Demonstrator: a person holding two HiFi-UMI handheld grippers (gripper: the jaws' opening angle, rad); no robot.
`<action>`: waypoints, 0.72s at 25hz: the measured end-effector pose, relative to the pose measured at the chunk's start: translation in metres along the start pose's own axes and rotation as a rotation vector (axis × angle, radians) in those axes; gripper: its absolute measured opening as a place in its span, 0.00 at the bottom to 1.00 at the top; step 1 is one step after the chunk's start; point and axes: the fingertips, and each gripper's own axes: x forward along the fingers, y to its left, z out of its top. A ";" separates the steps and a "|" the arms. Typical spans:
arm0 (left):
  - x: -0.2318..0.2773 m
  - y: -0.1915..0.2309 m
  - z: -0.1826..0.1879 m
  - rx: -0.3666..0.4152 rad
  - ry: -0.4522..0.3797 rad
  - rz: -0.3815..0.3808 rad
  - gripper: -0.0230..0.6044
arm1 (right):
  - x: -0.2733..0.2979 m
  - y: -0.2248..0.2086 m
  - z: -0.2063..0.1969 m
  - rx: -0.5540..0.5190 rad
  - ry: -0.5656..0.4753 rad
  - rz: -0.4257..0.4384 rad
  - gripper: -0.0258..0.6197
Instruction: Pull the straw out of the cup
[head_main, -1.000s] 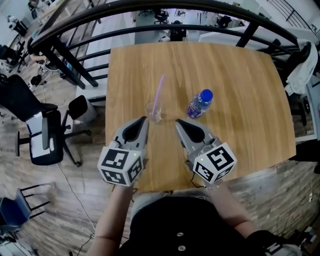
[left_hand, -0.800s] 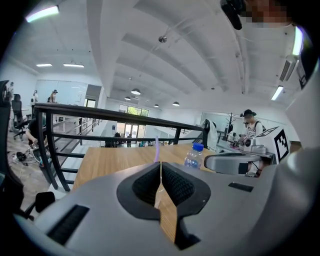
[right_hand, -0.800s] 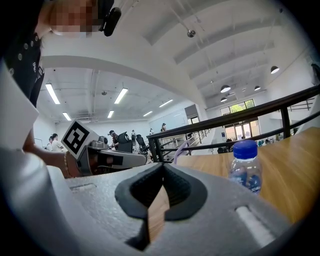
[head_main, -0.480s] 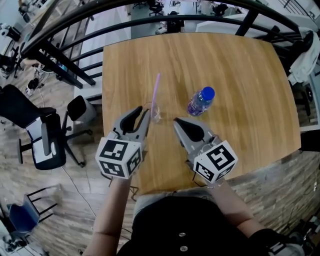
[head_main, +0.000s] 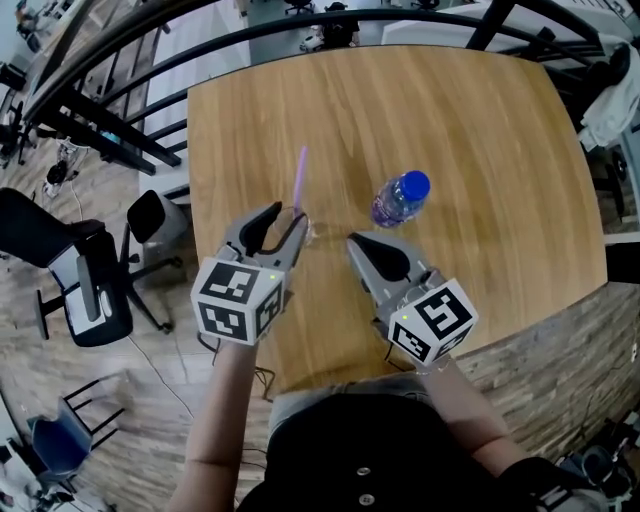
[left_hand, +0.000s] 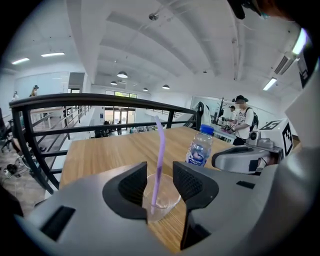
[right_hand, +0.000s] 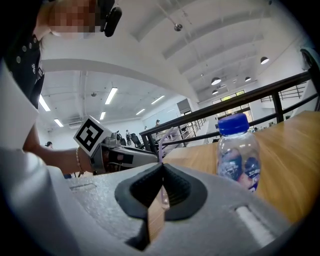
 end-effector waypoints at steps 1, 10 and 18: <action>0.003 0.001 0.001 0.000 0.002 -0.001 0.29 | 0.001 -0.001 -0.002 0.004 0.003 0.000 0.04; 0.021 0.006 0.006 0.034 0.021 0.024 0.25 | 0.006 -0.007 -0.016 0.046 0.025 0.009 0.04; 0.020 0.005 0.006 0.036 0.029 0.024 0.11 | 0.003 -0.010 -0.017 0.049 0.024 0.000 0.04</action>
